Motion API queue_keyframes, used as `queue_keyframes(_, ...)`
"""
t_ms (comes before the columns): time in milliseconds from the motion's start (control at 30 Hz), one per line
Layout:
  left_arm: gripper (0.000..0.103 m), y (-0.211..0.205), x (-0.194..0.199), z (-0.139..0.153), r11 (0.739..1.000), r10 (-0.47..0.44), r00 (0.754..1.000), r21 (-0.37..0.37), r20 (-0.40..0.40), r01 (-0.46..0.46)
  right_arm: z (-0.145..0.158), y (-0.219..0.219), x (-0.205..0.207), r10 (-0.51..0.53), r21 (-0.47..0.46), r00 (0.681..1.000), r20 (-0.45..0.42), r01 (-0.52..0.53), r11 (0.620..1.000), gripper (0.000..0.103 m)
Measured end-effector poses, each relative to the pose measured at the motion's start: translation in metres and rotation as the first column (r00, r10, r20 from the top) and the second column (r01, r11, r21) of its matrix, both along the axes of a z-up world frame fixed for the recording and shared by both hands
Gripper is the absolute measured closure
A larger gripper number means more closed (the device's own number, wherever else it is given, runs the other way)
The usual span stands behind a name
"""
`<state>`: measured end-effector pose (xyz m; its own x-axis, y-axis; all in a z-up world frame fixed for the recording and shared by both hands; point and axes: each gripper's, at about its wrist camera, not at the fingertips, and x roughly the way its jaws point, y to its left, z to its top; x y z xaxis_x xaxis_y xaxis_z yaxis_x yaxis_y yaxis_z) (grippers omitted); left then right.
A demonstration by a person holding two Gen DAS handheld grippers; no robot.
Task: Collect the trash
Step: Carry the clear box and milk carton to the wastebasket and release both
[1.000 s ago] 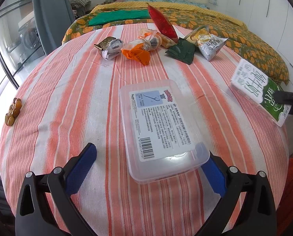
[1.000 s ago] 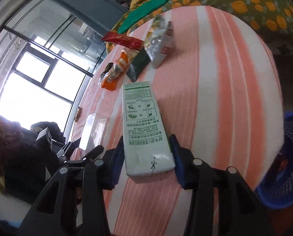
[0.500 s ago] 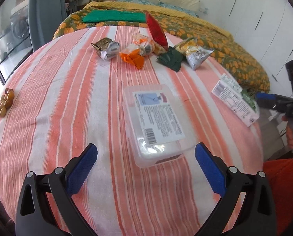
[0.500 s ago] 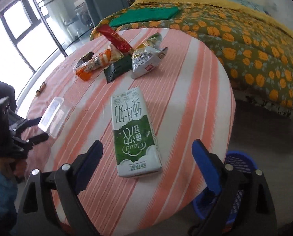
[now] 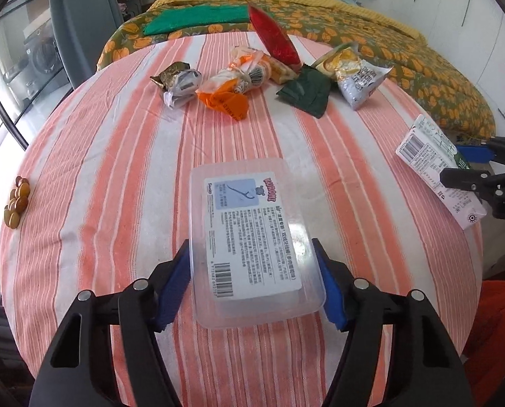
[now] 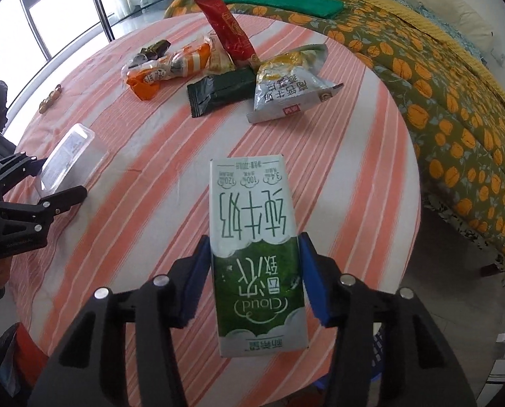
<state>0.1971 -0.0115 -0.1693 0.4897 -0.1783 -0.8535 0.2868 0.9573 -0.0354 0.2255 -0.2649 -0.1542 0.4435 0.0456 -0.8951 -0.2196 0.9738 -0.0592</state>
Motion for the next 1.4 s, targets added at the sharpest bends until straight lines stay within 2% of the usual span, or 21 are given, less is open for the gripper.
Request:
queue_keyframes(67, 0.038, 0.002, -0.006, 0.003, 1.000, -0.004, 1.000, -0.016, 0.017, 0.005, 0.008, -0.003, -0.006, -0.013, 0.035, 1.000, 0.027, 0.012, 0.999, 0.053)
queue_keyframes(167, 0.039, -0.001, -0.013, 0.009, 0.998, -0.023, 0.999, -0.064, 0.034, 0.025, 0.020, -0.015, -0.019, -0.042, 0.145, 0.996, 0.076, 0.031, 0.989, 0.053)
queue_keyframes(300, 0.039, -0.020, -0.021, 0.007, 0.998, -0.061, 0.998, -0.032, 0.033, 0.062, 0.023, -0.030, -0.027, -0.078, 0.218, 0.993, 0.088, 0.058, 0.974, 0.053)
queue_keyframes(433, 0.038, -0.025, -0.021, -0.003, 0.998, -0.063, 0.998, -0.022, 0.000, 0.063, 0.021, -0.035, -0.039, -0.080, 0.228, 0.993, 0.088, 0.058, 0.972, 0.053)
queue_keyframes(567, 0.027, -0.029, -0.013, -0.004, 0.998, -0.060, 0.998, 0.021, -0.010, 0.060, 0.020, -0.034, -0.045, -0.062, 0.216, 0.994, 0.091, 0.041, 0.976, 0.053)
queue_keyframes(633, 0.027, -0.032, -0.008, -0.003, 0.997, -0.062, 0.998, 0.034, -0.017, 0.063, 0.020, -0.032, -0.045, -0.057, 0.203, 0.994, 0.096, 0.036, 0.978, 0.053)
queue_keyframes(667, 0.029, -0.033, -0.005, -0.003, 0.997, -0.064, 0.998, 0.041, -0.022, 0.065, 0.019, -0.032, -0.045, -0.056, 0.202, 0.994, 0.097, 0.036, 0.979, 0.053)
queue_keyframes(700, 0.038, -0.035, -0.002, -0.004, 0.996, -0.068, 0.997, 0.048, -0.028, 0.069, 0.018, -0.032, -0.045, -0.058, 0.206, 0.993, 0.099, 0.037, 0.978, 0.053)
queue_keyframes(800, 0.041, -0.037, 0.001, -0.003, 0.996, -0.066, 0.997, 0.050, -0.027, 0.068, 0.018, -0.038, -0.047, -0.070, 0.224, 0.992, 0.105, 0.046, 0.973, 0.053)
queue_keyframes(867, 0.041, -0.038, 0.000, 0.001, 0.998, -0.059, 0.998, 0.036, -0.015, 0.059, 0.020, -0.048, -0.051, -0.088, 0.245, 0.990, 0.110, 0.059, 0.968, 0.053)
queue_keyframes(967, 0.041, -0.049, -0.008, 0.014, 0.996, -0.079, 0.997, -0.053, -0.002, 0.078, 0.024, -0.078, -0.060, -0.149, 0.275, 0.982, 0.120, 0.111, 0.955, 0.053)
queue_keyframes(1067, 0.041, -0.085, -0.025, 0.031, 0.981, -0.154, 0.988, -0.117, 0.019, 0.155, 0.022, -0.110, -0.068, -0.209, 0.265, 0.970, 0.121, 0.171, 0.949, 0.053)
queue_keyframes(1200, 0.041, -0.146, -0.045, 0.046, 0.947, -0.264, 0.964, -0.177, 0.037, 0.267, 0.005, -0.170, -0.082, -0.323, 0.236, 0.942, 0.087, 0.296, 0.926, 0.053)
queue_keyframes(1300, 0.041, -0.202, -0.059, 0.049, 0.914, -0.342, 0.939, -0.220, 0.037, 0.341, -0.012, -0.210, -0.091, -0.401, 0.198, 0.913, 0.079, 0.380, 0.904, 0.053)
queue_keyframes(1400, 0.041, -0.253, -0.069, 0.041, 0.893, -0.395, 0.918, -0.227, 0.017, 0.388, -0.034, -0.244, -0.102, -0.475, 0.185, 0.878, 0.069, 0.456, 0.870, 0.053)
